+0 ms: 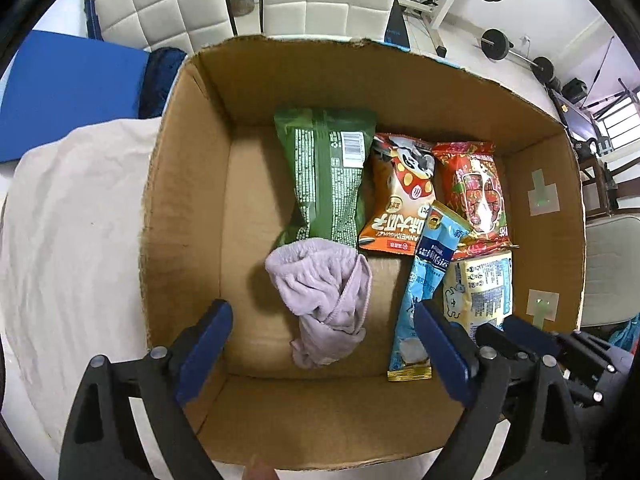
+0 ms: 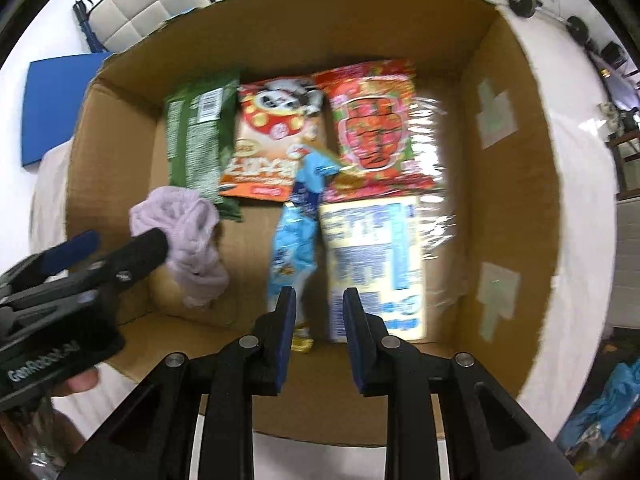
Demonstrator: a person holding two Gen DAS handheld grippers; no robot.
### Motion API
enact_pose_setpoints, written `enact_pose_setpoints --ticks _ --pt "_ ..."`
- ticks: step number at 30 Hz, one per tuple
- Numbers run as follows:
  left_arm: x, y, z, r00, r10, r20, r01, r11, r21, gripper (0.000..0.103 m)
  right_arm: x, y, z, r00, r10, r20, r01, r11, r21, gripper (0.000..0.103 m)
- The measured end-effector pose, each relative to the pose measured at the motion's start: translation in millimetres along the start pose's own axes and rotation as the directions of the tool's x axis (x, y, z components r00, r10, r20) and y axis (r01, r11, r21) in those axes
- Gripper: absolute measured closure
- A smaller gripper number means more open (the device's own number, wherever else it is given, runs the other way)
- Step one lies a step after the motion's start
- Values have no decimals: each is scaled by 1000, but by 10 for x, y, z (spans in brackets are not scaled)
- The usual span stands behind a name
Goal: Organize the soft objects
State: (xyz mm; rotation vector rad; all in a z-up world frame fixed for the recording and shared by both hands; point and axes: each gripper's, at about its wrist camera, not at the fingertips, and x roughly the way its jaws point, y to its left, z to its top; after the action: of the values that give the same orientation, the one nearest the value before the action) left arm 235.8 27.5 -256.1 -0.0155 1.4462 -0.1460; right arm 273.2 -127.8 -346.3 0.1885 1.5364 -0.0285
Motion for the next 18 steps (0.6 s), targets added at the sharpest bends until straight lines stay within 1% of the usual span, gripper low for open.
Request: enact_pose_setpoints --ticks 1,2,3,5,6,8,12,14,16,17,18 --pt "-21 18 -6 1000 1 11 -1 1000 -1 10 -11 -29 1 1000 -8 2 8 1000 5 63" --pt "-44 3 -25 1000 2 24 -2 1000 -1 10 -32 -61 -6 1000 -16 7 16 1000 9 45" --pt "-50 15 25 1000 3 30 -3 1000 0 10 -35 -105 -6 999 -29 16 28 1000 14 20" --pt "-103 3 14 999 16 49 -16 1000 5 10 -89 -170 -44 998 -44 39 44 999 20 2" --pt "-144 -4 1 997 22 69 -23 1000 6 9 -121 -210 -67 997 -52 51 51 998 21 2" --pt "-213 -19 -31 994 27 102 -28 1000 2 1 -191 -253 -92 994 -81 74 79 997 23 2" --pt "-430 -12 -97 988 25 149 -24 1000 -8 1 -385 -363 -200 987 -106 118 102 994 38 0" --pt "-606 -38 -167 982 37 188 -36 999 -6 1 -485 -344 -310 983 -112 148 106 993 45 0" --pt "-842 -75 -271 971 48 233 -49 999 2 1 -688 -357 -402 976 -119 183 112 993 50 0" --pt "-939 -88 -318 968 46 248 -48 999 2 1 -777 -356 -446 974 -117 196 109 993 52 0" --pt "-1101 -103 -398 960 39 277 -41 999 0 1 -856 -349 -503 971 -111 212 102 993 53 0"
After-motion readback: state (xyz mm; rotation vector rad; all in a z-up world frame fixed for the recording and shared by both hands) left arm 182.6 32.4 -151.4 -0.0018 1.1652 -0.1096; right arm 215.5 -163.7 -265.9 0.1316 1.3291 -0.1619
